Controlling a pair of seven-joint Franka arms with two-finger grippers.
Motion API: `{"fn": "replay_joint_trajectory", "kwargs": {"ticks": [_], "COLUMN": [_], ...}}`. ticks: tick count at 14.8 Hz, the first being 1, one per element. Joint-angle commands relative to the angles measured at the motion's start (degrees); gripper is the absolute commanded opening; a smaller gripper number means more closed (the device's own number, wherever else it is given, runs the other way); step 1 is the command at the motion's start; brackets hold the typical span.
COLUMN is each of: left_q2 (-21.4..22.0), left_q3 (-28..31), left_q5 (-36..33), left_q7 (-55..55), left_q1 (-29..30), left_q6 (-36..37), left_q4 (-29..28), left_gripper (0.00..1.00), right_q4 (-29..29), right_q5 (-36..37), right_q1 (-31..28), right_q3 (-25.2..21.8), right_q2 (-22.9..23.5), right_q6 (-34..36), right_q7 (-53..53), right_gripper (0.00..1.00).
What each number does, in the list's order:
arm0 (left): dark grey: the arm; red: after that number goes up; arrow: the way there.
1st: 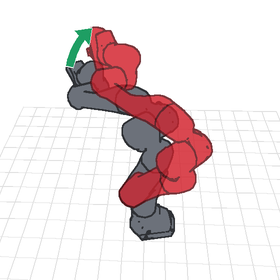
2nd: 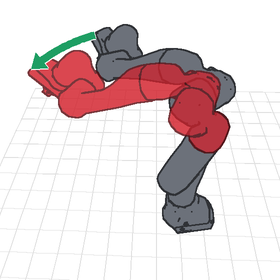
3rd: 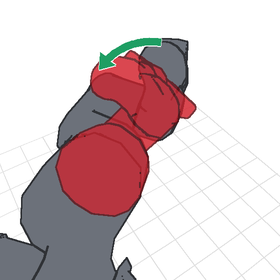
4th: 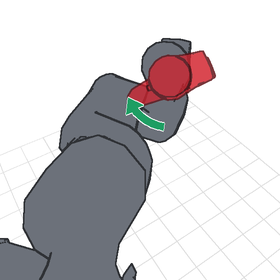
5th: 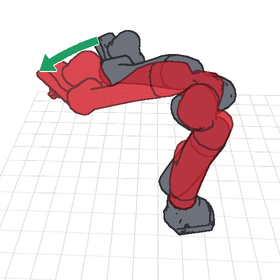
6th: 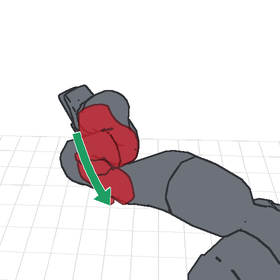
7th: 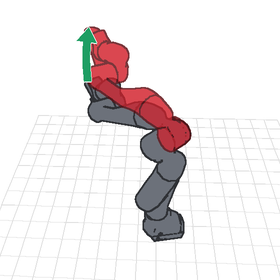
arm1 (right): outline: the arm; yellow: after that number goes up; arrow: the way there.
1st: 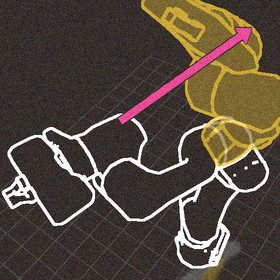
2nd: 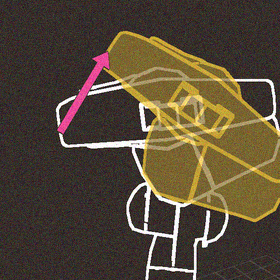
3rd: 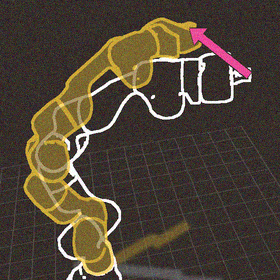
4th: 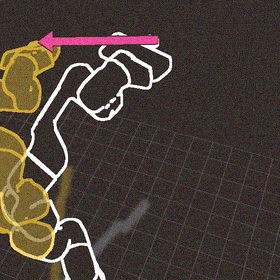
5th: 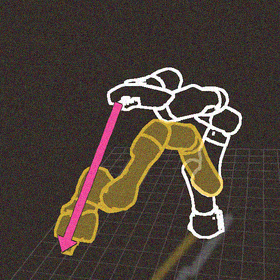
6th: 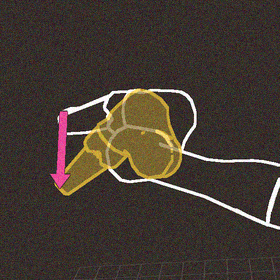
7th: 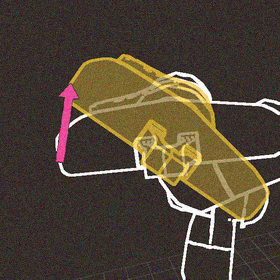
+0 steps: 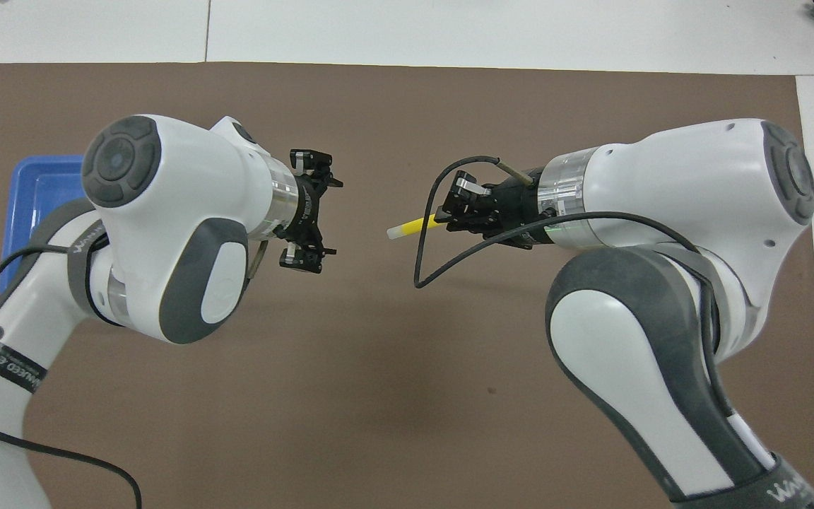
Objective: Right arm passes pens to left for tray arrangement
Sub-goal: 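Carry the yellow pen toward the left gripper while the left gripper approaches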
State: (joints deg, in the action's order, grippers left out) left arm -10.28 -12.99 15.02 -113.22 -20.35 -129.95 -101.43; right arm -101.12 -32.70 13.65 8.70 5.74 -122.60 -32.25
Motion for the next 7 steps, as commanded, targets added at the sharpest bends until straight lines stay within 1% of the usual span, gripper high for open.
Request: {"fn": "replay_joint_trajectory", "kwargs": {"ticks": [1, 4, 5, 7], "left_q2": [-0.45, -0.53, -0.36, -0.27], "left_q3": [0.69, 0.69, 0.69, 0.69], "left_q5": [0.89, 0.89, 0.89, 0.98], "left_q7": [-4.11, -6.31, -6.40, -6.67], "left_q1": [-2.50, -5.74, -6.71, -6.81], "left_q6": [-2.14, -8.02, -9.17, -10.05], "left_q4": [0.10, -1.13, -2.09, -2.71], "left_gripper": [1.00, 1.00, 1.00, 1.00], "right_q4": [-0.83, -1.10, -1.10, -1.10], "right_q5": [-1.49, -1.40, -1.40, -1.40], "right_q1": [0.15, 0.15, 0.15, 0.15], "right_q3": [0.00, 0.00, 0.00, 0.00], "right_q2": [-0.20, -0.20, -0.20, -0.20], "right_q6": [-1.24, -1.24, -1.24, -1.24], "right_q7": [-0.27, -0.19, -0.10, -0.10], "right_gripper": [0.00, 0.00, 0.00, 0.00]}}
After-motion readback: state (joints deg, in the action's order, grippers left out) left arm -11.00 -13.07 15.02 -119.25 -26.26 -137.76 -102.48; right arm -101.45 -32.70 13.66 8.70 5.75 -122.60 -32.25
